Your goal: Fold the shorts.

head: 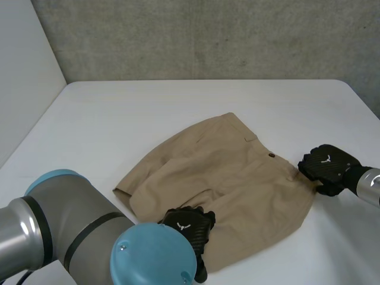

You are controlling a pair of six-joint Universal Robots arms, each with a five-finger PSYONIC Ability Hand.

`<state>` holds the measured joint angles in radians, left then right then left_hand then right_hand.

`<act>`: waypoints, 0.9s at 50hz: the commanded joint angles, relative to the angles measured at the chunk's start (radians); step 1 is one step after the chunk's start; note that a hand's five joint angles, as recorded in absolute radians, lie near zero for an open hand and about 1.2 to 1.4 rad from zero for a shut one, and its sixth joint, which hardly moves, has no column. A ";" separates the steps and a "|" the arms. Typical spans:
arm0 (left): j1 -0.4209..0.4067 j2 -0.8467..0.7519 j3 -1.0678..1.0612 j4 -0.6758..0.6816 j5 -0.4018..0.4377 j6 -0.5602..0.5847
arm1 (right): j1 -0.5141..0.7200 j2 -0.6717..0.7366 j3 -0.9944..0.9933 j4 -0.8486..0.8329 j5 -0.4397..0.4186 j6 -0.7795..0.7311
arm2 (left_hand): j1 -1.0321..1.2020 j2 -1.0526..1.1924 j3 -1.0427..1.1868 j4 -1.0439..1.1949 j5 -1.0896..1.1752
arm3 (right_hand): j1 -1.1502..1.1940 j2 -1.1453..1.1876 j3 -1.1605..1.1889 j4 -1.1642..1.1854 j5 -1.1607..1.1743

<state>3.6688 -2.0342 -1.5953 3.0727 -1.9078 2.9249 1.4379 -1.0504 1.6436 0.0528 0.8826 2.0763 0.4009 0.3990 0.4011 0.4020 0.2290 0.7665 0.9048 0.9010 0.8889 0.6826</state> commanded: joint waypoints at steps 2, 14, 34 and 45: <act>0.002 -0.023 0.006 0.021 -0.002 0.013 | 0.004 -0.008 -0.010 0.001 -0.040 0.011 | 0.094 0.096 0.094 0.093 0.092 | 0.630 0.492 0.495 0.507 0.539; 0.040 -0.089 0.012 0.095 -0.040 0.019 | 0.010 -0.034 0.015 0.038 -0.048 0.039 | 0.657 0.658 0.656 0.655 0.654 | 0.630 0.492 0.495 0.507 0.539; 0.344 0.000 0.207 0.090 0.051 0.285 | 0.150 -0.158 -0.005 0.045 0.027 0.450 | 0.995 0.997 0.995 0.994 0.993 | 0.630 0.492 0.495 0.507 0.539; 0.418 -0.061 0.256 0.087 0.170 0.385 | 0.274 -0.161 -0.018 0.062 0.143 0.553 | 0.995 0.997 0.995 0.994 0.993 | 0.030 -0.108 -0.105 -0.093 -0.061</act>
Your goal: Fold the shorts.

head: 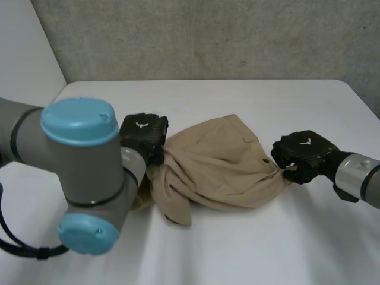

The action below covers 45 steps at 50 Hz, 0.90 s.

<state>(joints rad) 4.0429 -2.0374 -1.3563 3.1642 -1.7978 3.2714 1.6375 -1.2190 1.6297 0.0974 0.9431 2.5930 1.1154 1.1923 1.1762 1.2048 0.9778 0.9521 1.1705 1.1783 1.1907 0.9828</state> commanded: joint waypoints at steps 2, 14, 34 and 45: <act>0.045 -0.072 0.013 -0.009 0.060 0.039 | 0.076 0.007 -0.005 0.019 0.115 0.035 | 0.281 0.204 0.220 0.191 0.244 | -0.359 -0.577 -0.585 -0.597 -0.564; 0.050 -0.093 0.008 -0.029 0.063 0.033 | 0.071 0.026 -0.011 0.015 0.175 -0.076 | 0.281 0.204 0.220 0.191 0.244 | -0.392 -0.610 -0.618 -0.630 -0.597; 0.048 0.027 -0.045 -0.079 0.054 0.021 | 0.134 0.047 -0.033 0.015 0.216 0.005 | -0.790 -0.867 -0.851 -0.879 -0.827 | 0.444 0.226 0.218 0.206 0.239; 0.045 0.290 -0.276 -0.104 0.054 -0.139 | 0.170 0.030 -0.050 -0.001 0.350 0.161 | -0.747 -0.824 -0.807 -0.836 -0.784 | 0.444 0.226 0.218 0.206 0.239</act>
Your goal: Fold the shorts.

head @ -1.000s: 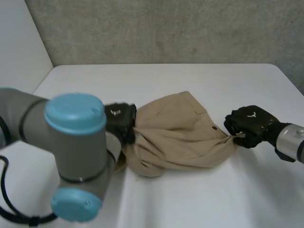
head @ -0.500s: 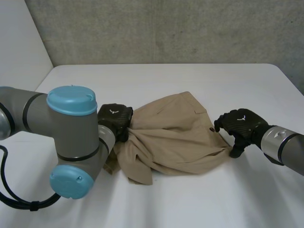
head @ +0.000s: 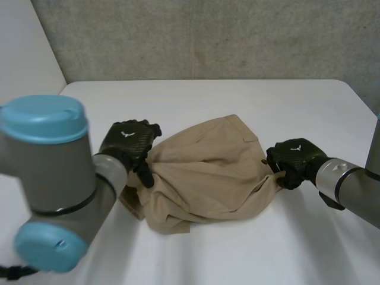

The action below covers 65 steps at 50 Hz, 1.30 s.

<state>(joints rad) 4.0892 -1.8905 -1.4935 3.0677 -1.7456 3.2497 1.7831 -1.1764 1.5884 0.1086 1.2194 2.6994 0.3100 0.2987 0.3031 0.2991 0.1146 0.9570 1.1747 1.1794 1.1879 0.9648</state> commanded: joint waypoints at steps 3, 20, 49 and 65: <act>-0.004 0.188 -0.206 -0.010 0.003 -0.191 | 0.028 -0.012 -0.001 -0.035 0.092 0.057 | 0.200 0.211 0.207 0.211 0.221 | 0.439 0.222 0.217 0.208 0.257; 0.011 0.088 -0.312 0.052 0.009 -0.315 | 0.028 -0.016 0.030 -0.038 0.089 0.079 | 0.335 0.347 0.342 0.346 0.356 | 0.439 0.222 0.217 0.208 0.257; 0.014 -0.119 -0.168 0.152 0.005 -0.289 | 0.029 -0.035 0.064 -0.070 0.083 0.077 | 0.429 0.440 0.436 0.440 0.450 | 0.439 0.222 0.217 0.208 0.257; 0.112 -0.121 0.082 0.203 0.011 0.054 | 0.084 -0.023 -0.160 -0.116 0.097 0.046 | 1.086 1.098 1.093 1.097 1.107 | 0.439 0.222 0.217 0.208 0.257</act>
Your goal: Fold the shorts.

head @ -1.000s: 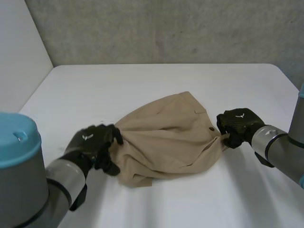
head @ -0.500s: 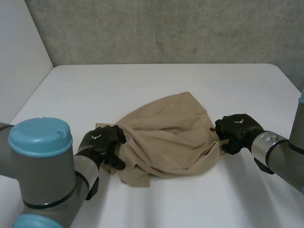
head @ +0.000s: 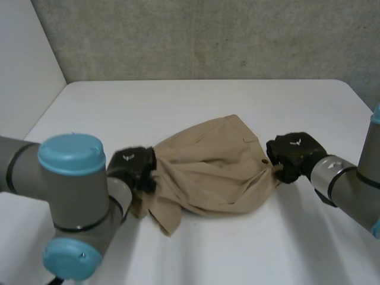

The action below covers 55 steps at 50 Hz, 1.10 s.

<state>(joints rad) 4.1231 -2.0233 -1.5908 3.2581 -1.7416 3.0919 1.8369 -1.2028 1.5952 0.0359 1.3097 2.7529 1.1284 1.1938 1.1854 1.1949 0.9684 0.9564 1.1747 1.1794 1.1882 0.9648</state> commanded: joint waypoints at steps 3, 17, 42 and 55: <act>0.082 0.012 0.290 0.017 0.014 0.303 | 0.054 -0.006 -0.256 -0.109 0.017 0.010 | 0.268 0.202 0.211 0.201 0.253 | 0.440 0.222 0.217 0.208 0.257; 0.108 0.172 0.552 0.385 0.117 0.472 | 0.079 -0.135 -0.397 -0.648 0.151 0.142 | 0.268 0.202 0.211 0.201 0.253 | 0.440 0.222 0.217 0.208 0.257; -0.069 0.331 -0.285 0.292 0.116 0.461 | 0.007 -0.182 0.004 -0.051 0.138 -0.047 | 0.268 0.202 0.211 0.201 0.253 | 0.440 0.222 0.217 0.208 0.257; -0.061 0.745 -0.177 -0.282 0.122 0.294 | -0.091 -0.469 0.023 0.366 0.091 -0.275 | 0.268 0.202 0.211 0.201 0.253 | 0.440 0.222 0.217 0.208 0.257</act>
<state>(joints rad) 4.0518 -1.4664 -1.8570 3.2284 -1.6265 3.4855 1.8072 -1.5264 1.6460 0.2153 1.4410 2.5496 1.1284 1.1978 1.1904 1.1997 0.9684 0.9565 1.1747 1.1875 1.1923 0.9834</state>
